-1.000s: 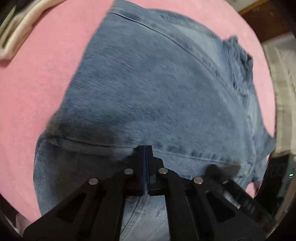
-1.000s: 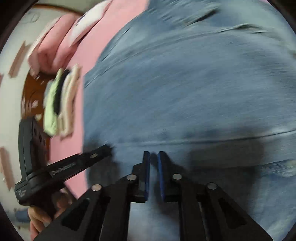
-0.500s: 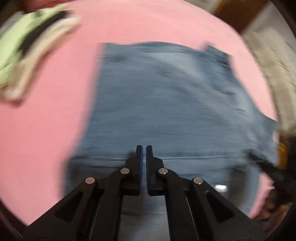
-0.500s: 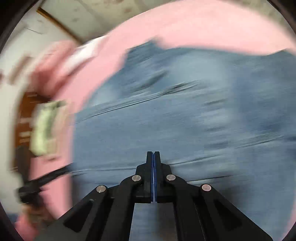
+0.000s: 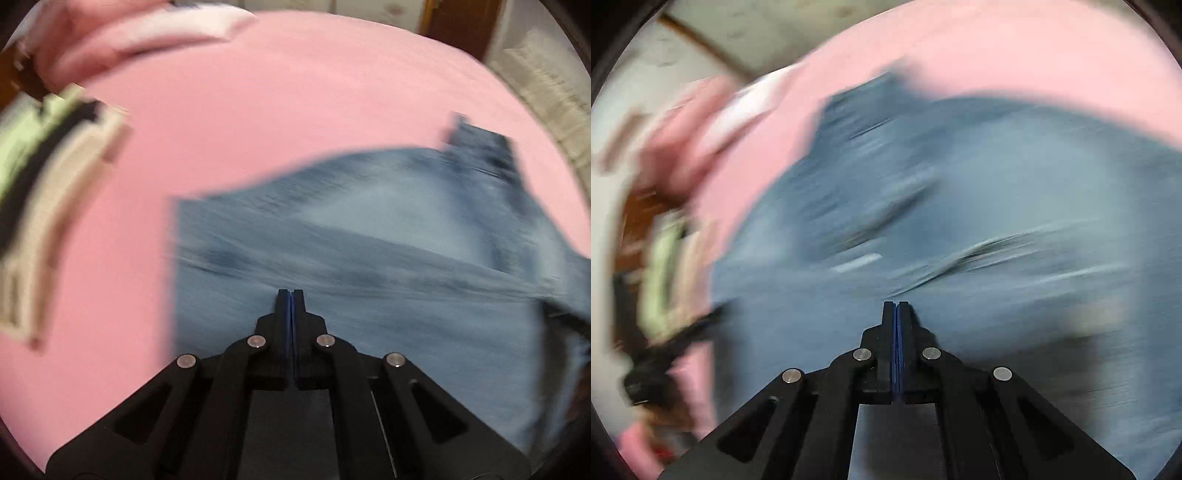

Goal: Fold large clothes

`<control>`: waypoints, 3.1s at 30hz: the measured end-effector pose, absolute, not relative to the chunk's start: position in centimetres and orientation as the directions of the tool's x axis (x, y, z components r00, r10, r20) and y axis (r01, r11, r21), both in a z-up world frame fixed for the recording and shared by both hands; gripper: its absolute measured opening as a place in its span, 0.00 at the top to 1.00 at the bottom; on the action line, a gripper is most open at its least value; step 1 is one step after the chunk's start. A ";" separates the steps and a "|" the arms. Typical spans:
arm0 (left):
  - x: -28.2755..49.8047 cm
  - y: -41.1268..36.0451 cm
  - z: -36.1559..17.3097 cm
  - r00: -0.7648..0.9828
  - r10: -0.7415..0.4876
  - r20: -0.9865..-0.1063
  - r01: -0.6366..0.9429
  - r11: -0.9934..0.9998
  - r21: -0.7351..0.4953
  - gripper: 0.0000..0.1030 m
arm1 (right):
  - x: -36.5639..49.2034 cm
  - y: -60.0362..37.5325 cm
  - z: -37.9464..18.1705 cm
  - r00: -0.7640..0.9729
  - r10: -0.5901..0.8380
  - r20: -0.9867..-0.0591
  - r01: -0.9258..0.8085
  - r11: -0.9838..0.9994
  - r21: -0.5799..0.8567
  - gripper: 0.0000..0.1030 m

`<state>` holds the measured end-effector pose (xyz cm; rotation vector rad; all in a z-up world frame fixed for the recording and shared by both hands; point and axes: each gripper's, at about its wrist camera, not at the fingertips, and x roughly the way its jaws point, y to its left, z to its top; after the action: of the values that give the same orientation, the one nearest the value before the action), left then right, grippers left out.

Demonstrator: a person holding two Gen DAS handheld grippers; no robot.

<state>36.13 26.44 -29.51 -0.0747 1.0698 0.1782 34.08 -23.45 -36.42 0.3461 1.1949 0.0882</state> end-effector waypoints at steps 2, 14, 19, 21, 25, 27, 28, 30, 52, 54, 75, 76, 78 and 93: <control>36.7 29.0 -30.0 0.461 0.143 -0.876 -0.206 0.977 0.051 0.99 | 34.1 -27.8 -37.1 0.393 0.282 -0.875 0.200 0.903 0.380 1.00; 34.0 30.7 -27.6 0.393 0.054 -0.918 -0.203 0.979 -0.030 0.99 | 32.5 -20.0 -34.4 0.355 0.130 -0.926 0.237 0.945 0.224 1.00; 27.4 29.9 -26.7 0.274 -0.010 -0.962 -0.208 0.976 -0.069 0.96 | 26.8 -15.6 -32.4 0.294 0.117 -0.948 0.272 0.941 0.201 0.80; 24.9 29.7 -26.9 0.219 -0.016 -0.976 -0.184 0.981 -0.058 0.84 | 23.4 -14.1 -31.5 0.269 0.117 -0.956 0.279 0.940 0.194 0.65; 20.6 29.6 -26.7 0.183 -0.004 -0.983 -0.164 0.986 -0.034 0.29 | 16.9 -12.8 -29.2 0.223 0.098 -0.970 0.290 0.943 0.162 0.28; 19.2 29.4 -25.9 0.187 0.027 -0.982 -0.149 0.989 -0.001 0.25 | 14.5 -11.6 -28.4 0.220 0.108 -0.970 0.290 0.942 0.170 0.20; 18.3 29.2 -25.4 0.190 0.037 -0.981 -0.125 0.992 0.013 0.25 | 13.7 -10.8 -28.2 0.221 0.122 -0.968 0.282 0.942 0.183 0.19; 17.4 29.1 -24.8 0.191 0.050 -0.980 -0.087 0.996 0.034 0.25 | 11.8 -10.1 -27.2 0.229 0.144 -0.963 0.260 0.944 0.203 0.18; 18.2 -1.5 -20.8 0.198 -0.015 -0.980 0.069 0.998 -0.001 0.25 | 4.1 -32.6 -28.0 0.261 0.305 -0.916 0.461 0.795 0.395 0.15; 18.5 -6.0 -21.1 0.175 -0.056 -0.983 0.092 0.995 -0.040 0.25 | 3.1 -37.3 -28.3 0.267 0.349 -0.898 0.510 0.740 0.439 0.15; 21.6 -27.4 -22.8 0.095 -0.087 -0.992 0.332 0.942 -0.051 0.25 | -3.1 -72.7 -31.6 0.634 0.143 -0.760 0.768 0.004 0.641 0.16; 21.9 -27.5 -22.9 0.095 -0.084 -0.992 0.328 0.943 -0.049 0.25 | -2.7 -73.6 -31.8 0.660 0.106 -0.744 0.749 -0.018 0.662 0.17; 22.3 -27.4 -22.8 0.098 -0.084 -0.992 0.320 0.946 -0.049 0.25 | -2.1 -75.0 -32.4 0.674 0.060 -0.737 0.739 -0.051 0.672 0.26; 24.0 -15.5 -21.3 0.133 -0.213 -0.968 0.068 0.976 -0.205 0.25 | 6.0 -71.3 -20.8 0.646 -0.303 -0.701 0.764 0.251 0.595 0.88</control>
<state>24.02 -15.53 -21.34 -0.1213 1.4235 -0.2048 6.04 -71.31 -20.84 1.0911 0.5014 -0.7684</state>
